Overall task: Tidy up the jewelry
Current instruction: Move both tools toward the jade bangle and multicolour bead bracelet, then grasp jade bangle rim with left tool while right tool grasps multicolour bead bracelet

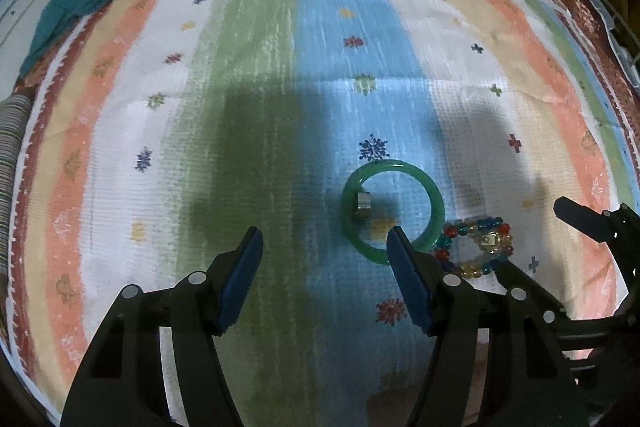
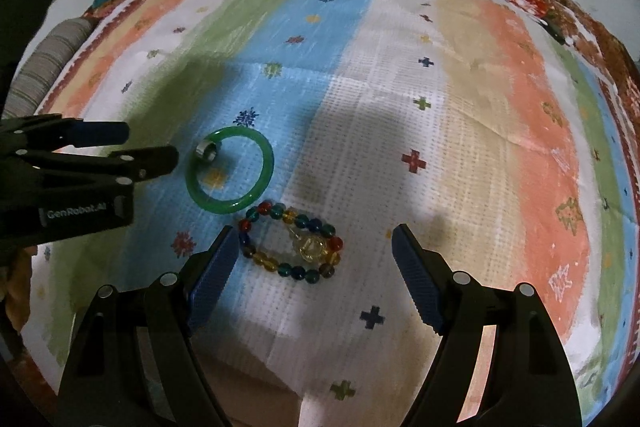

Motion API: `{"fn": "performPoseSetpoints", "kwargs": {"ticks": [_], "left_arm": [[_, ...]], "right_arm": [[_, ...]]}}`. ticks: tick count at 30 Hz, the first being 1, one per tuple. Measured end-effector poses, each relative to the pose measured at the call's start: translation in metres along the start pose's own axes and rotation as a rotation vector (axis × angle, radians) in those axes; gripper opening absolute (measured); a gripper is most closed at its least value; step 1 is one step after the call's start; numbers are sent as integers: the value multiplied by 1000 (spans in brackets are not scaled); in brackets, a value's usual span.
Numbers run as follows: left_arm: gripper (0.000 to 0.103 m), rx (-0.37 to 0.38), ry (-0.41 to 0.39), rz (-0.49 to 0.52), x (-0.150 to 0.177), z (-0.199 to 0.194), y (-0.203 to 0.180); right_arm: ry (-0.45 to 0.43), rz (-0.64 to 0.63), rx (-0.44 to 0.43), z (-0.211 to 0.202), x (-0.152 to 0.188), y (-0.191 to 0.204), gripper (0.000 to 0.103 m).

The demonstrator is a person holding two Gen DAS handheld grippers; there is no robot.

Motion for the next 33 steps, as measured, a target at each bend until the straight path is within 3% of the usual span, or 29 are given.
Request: {"fn": "performPoseSetpoints", "kwargs": {"ticks": [12, 17, 29, 33], "left_arm": [[64, 27, 68, 9, -12, 23, -2], [64, 5, 99, 8, -11, 33, -1], [64, -15, 99, 23, -15, 42, -5], [59, -34, 90, 31, -15, 44, -9]], "right_arm": [[57, -41, 20, 24, -11, 3, 79], [64, -51, 21, 31, -17, 4, 79], [87, -70, 40, 46, -22, -4, 79], [78, -68, 36, 46, -25, -5, 76]]}}
Point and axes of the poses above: each gripper's, at about its wrist camera, not at the fingertips, and z roughly the way its jaws point, y to its left, x to its underside, the point moved 3 cm from there along z, roughly the way its jaws point, and after that the axes turned 15 degrees about y, right-handed, at the moved point
